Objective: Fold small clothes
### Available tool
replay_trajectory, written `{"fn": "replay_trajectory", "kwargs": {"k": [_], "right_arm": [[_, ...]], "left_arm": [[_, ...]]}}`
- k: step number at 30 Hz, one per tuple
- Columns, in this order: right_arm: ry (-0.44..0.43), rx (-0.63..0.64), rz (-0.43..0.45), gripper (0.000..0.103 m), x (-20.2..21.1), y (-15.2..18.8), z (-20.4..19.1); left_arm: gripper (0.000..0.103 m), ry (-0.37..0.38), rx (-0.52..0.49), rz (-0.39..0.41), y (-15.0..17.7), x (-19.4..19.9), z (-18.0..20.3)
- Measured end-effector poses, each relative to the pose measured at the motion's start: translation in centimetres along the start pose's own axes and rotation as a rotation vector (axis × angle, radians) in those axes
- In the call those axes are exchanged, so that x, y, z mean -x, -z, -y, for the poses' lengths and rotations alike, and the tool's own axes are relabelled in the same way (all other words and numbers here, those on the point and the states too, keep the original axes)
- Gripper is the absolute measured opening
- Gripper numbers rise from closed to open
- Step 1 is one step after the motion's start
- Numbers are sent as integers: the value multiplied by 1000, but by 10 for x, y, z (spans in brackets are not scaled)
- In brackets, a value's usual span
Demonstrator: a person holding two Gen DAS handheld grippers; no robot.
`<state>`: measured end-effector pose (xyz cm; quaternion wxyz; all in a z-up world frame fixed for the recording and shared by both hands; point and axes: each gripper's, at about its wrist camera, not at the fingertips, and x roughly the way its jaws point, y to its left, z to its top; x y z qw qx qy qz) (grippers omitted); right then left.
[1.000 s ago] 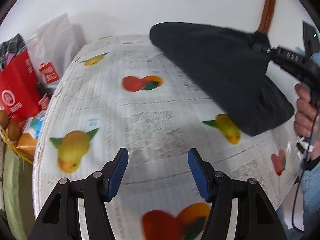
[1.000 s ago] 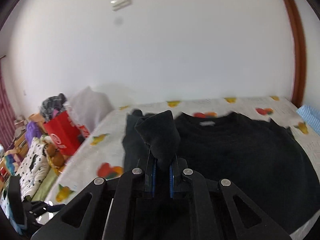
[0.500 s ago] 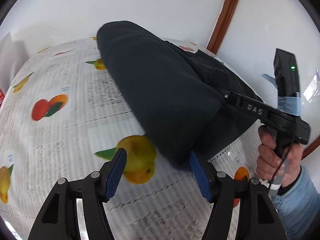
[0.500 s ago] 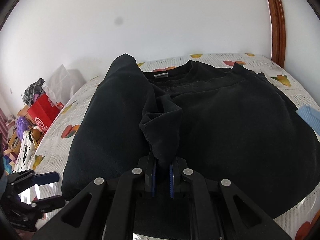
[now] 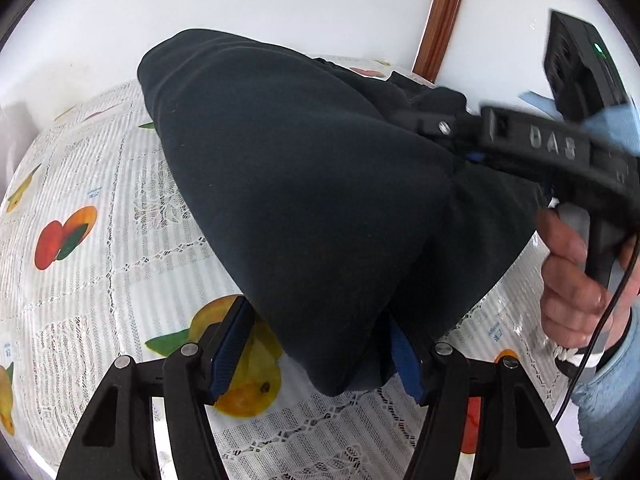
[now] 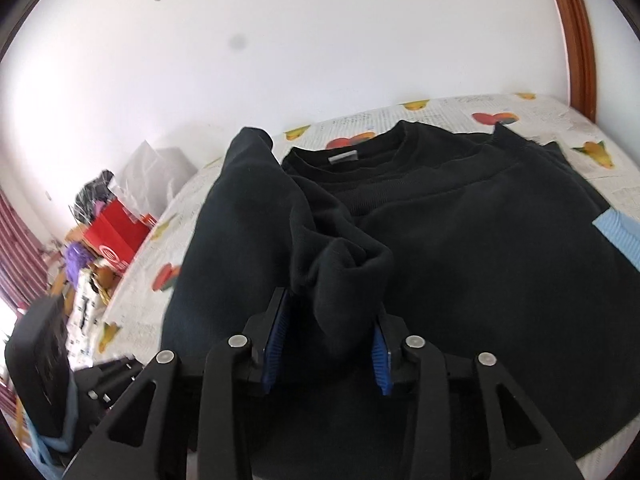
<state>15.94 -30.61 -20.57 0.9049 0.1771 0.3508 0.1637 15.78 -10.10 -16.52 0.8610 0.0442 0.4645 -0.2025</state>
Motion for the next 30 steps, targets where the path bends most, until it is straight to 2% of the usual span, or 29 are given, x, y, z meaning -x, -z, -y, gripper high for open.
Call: {"fn": "replay_trajectory", "kwargs": {"k": [5, 8, 9, 11, 12, 15, 19, 21, 23, 25, 27, 28, 30], "right_arm": [[-98, -68, -3, 52, -12, -11, 4], [-98, -111, -47, 53, -29, -16, 7], [-97, -120, -51, 50, -32, -17, 7], [-91, -117, -38, 34, -33, -20, 5], [-75, -101, -21, 19, -31, -22, 2], [-64, -27, 53, 16, -10, -28, -6], [-32, 62, 233, 16, 47, -29, -9], [-4, 45, 312, 15, 74, -23, 3], [-2, -25, 336, 15, 89, -10, 25], [42, -93, 307, 16, 88, 7, 45], [93, -128, 227, 16, 74, 23, 60], [105, -158, 180, 17, 66, 29, 68], [93, -202, 146, 21, 60, 37, 77]], "left_arm": [[66, -2, 8, 9, 4, 0, 4], [67, -15, 14, 17, 7, 0, 10], [67, -19, 16, 22, 8, 1, 12], [68, -25, 19, 29, 10, 1, 14], [69, -30, 18, 33, 11, 1, 16], [69, -44, 25, 36, 11, 2, 17], [69, -49, 25, 40, 11, 0, 15], [70, -36, 25, 46, 11, 1, 16], [70, -33, 18, 43, 11, 0, 19], [70, -48, 6, 43, 13, -1, 22], [70, -44, 3, 42, 14, -1, 26], [68, -36, 1, 39, 14, 0, 27], [66, -5, -8, 36, 14, 1, 33]]}}
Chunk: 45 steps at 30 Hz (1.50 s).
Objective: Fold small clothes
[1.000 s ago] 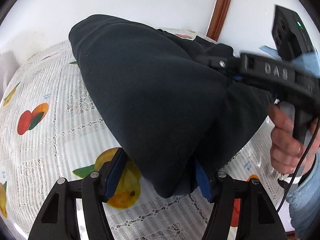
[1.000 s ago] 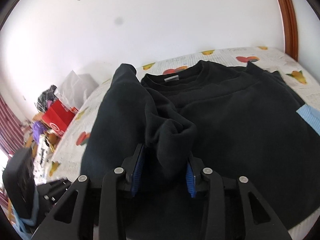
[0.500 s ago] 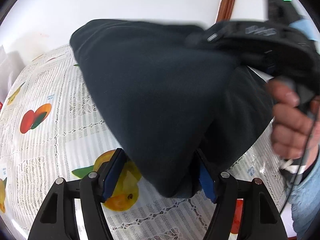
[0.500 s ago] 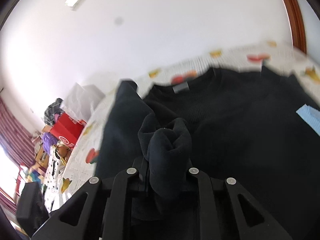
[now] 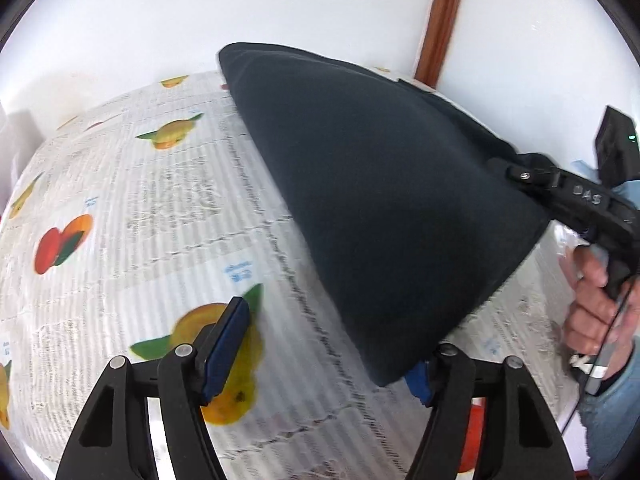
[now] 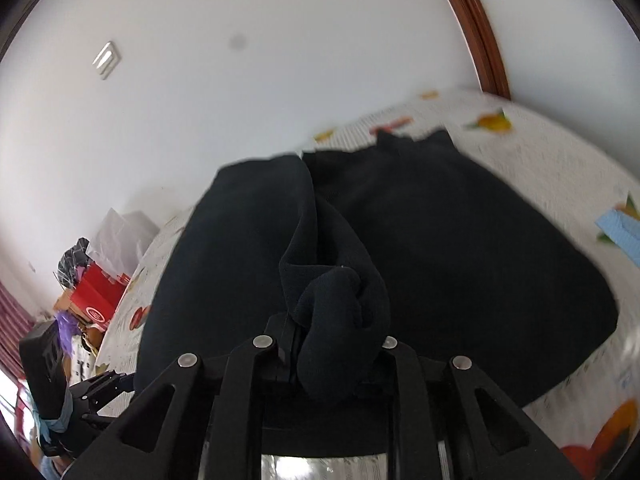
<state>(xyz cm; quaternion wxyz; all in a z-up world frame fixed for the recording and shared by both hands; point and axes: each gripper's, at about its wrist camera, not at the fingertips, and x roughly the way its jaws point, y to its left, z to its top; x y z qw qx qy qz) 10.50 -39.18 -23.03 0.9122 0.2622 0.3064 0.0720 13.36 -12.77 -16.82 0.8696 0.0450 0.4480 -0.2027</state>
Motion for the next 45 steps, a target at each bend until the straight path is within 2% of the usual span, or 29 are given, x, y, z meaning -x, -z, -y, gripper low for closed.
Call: {"fn": "replay_trajectory", "kwargs": {"k": [2, 3, 4, 6, 7, 8, 9, 11, 14, 17, 24, 27, 31, 33, 34, 35, 36, 37, 40, 43, 45], "right_arm": [[-16, -24, -7, 26, -1, 0, 4], [-30, -33, -16, 32, -3, -2, 5], [-42, -35, -29, 36, -5, -4, 5], [-24, -20, -45, 36, -10, -8, 3], [-9, -4, -51, 34, -12, -8, 2], [11, 22, -57, 29, -15, -7, -3], [28, 47, -56, 20, -19, -7, -8], [49, 74, -68, 18, -27, -7, -12], [44, 94, -80, 17, -38, -9, -22], [1, 101, -102, 17, -51, -12, -36], [-91, 181, -158, 17, -90, -10, -104], [-132, 221, -172, 17, -100, -4, -131], [-147, 317, -158, 21, -93, 7, -149], [-140, 338, -145, 25, -83, 10, -148], [-137, 338, -148, 31, -78, 11, -145], [-131, 332, -155, 34, -75, 11, -142], [-130, 322, -162, 38, -73, 11, -139], [-128, 311, -167, 42, -73, 9, -136], [-128, 255, -182, 46, -81, 5, -133], [-157, 192, -207, 50, -101, 3, -140], [-117, 176, -214, 50, -117, 3, -145]], "left_arm": [[66, 25, -12, 5, -1, 0, 9], [65, 25, -18, 10, -2, 0, 14], [61, 19, -23, 14, -4, -1, 18], [50, 22, -14, 17, -6, 0, 23], [43, 14, -3, 19, -7, 0, 24], [37, 1, 8, 24, -7, 0, 23], [35, 1, 10, 28, -6, 0, 23], [29, 2, 18, 41, -5, 6, 15], [26, -20, 43, 55, -2, 15, 1], [26, -37, 92, 66, 4, 25, -25], [25, -106, 200, 64, 25, 57, -93], [26, -107, 243, 58, 36, 65, -118], [30, -66, 274, 63, 45, 65, -133], [40, -49, 271, 71, 49, 66, -134], [51, -41, 267, 69, 48, 64, -132], [56, -21, 261, 69, 47, 61, -128], [57, -4, 251, 70, 45, 58, -124], [62, -19, 238, 68, 43, 56, -119], [65, -91, 193, 48, 37, 44, -105], [67, -99, 197, 44, 34, 40, -104], [69, -117, 190, 39, 32, 40, -102]]}}
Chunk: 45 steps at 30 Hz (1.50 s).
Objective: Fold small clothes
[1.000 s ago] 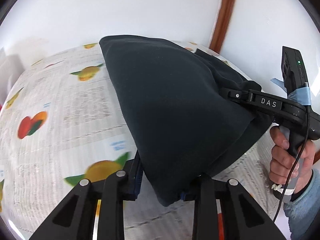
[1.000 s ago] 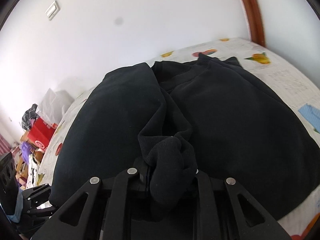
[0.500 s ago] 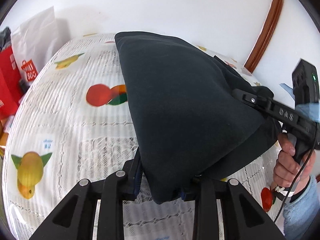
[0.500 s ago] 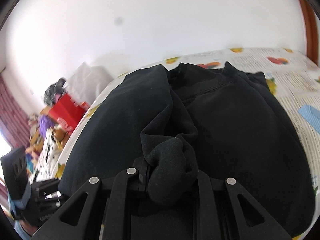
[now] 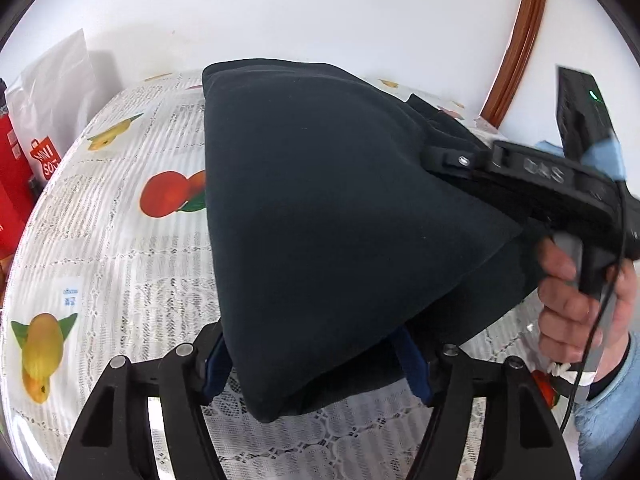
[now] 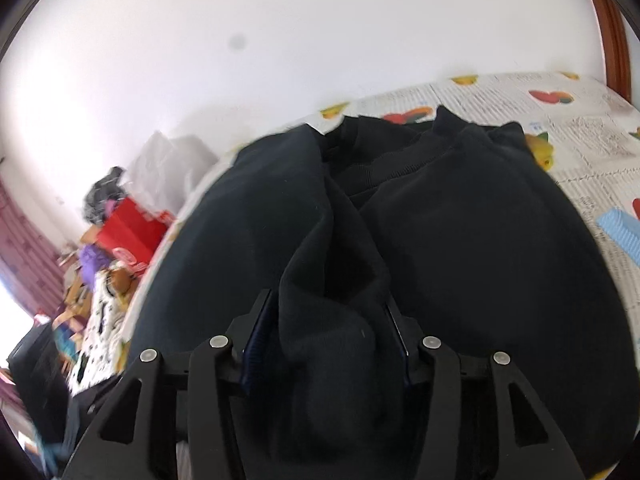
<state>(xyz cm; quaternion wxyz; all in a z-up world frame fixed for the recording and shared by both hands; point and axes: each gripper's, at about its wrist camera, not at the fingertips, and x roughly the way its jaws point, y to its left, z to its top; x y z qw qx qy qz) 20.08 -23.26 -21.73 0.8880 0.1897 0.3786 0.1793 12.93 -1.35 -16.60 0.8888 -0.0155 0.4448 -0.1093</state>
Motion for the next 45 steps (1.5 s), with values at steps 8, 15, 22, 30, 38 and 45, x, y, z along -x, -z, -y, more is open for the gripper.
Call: {"fn": "replay_trajectory", "kwargs": {"k": [8, 15, 22, 30, 38, 45], "right_arm": [[18, 112, 119, 12, 27, -13, -18], [99, 8, 332, 11, 113, -3, 46], [167, -8, 153, 19, 95, 23, 84], [137, 1, 137, 37, 89, 2, 84], [183, 68, 106, 8, 71, -19, 75], [120, -94, 279, 7, 113, 0, 108]], "left_arm": [[69, -44, 12, 12, -1, -1, -1], [69, -57, 1, 17, 0, 0, -2], [69, -47, -9, 3, -5, -3, 4], [68, -5, -88, 6, -16, -8, 28], [72, -43, -37, -2, -21, -24, 29], [72, -70, -17, -9, -24, -27, 28]]}}
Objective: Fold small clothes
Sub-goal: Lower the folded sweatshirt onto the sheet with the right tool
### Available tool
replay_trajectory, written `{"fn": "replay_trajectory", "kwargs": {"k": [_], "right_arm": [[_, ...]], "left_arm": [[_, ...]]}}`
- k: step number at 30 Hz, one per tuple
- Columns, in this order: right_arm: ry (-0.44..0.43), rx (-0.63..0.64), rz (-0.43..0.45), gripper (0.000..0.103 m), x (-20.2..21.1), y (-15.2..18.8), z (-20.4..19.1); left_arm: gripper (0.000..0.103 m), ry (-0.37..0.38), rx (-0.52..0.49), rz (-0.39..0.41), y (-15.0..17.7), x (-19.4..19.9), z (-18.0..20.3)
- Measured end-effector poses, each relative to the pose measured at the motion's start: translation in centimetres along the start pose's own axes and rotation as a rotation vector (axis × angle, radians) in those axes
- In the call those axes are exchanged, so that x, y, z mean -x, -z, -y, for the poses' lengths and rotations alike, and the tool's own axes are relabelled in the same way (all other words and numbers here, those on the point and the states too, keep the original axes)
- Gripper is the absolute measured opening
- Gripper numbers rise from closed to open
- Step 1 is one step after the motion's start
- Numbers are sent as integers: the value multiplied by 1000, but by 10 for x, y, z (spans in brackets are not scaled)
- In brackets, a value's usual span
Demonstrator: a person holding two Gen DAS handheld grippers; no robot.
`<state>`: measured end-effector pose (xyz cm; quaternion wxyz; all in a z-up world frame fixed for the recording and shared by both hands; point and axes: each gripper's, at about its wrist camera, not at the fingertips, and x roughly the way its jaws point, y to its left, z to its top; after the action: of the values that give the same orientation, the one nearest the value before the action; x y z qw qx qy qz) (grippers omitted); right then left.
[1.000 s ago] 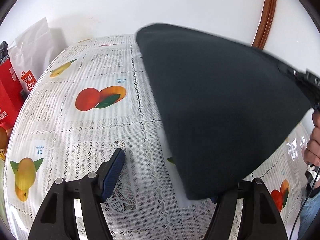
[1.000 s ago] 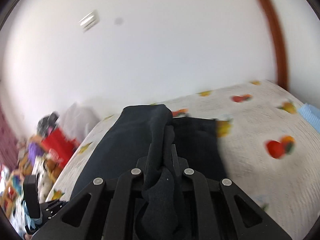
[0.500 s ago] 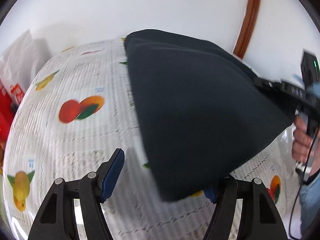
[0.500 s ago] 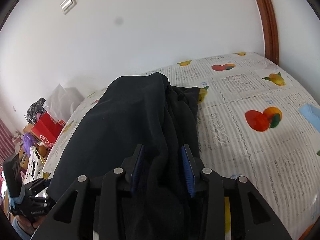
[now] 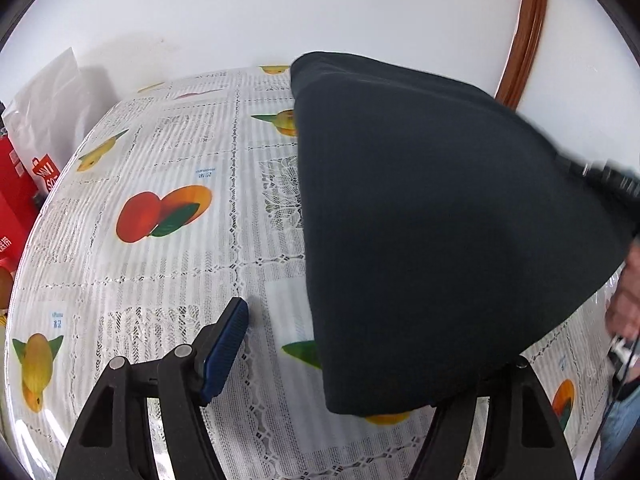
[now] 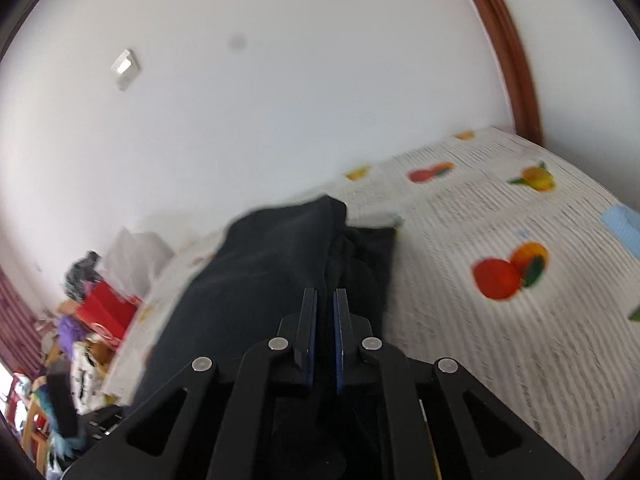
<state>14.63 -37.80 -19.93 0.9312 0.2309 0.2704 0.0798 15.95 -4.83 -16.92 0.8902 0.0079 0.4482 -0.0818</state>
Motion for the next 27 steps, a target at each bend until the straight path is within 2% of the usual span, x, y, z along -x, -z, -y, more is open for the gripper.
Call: {"fn": "replay_trajectory", "kwargs": {"k": [3, 11, 14, 16, 21, 23, 27], "right_arm": [[42, -25, -106, 7, -18, 16, 16], [102, 82, -144, 17, 17, 28, 10], [108, 140, -154, 19, 41, 38, 7], [104, 166, -165, 25, 57, 44, 8], [88, 224, -205, 29, 89, 60, 6], [88, 252, -227, 29, 91, 67, 3], [47, 251, -285, 31, 76, 81, -6]], "left_arm": [[72, -3, -3, -3, -3, -3, -1], [71, 9, 9, -20, -6, -3, -5], [69, -10, -4, -17, -4, 4, -3], [69, -27, -17, -13, 0, 8, 3], [58, -30, -30, 12, 8, 23, 8], [50, -18, -26, 26, 11, 30, 8], [42, -2, -35, 52, 13, 45, 10]]}}
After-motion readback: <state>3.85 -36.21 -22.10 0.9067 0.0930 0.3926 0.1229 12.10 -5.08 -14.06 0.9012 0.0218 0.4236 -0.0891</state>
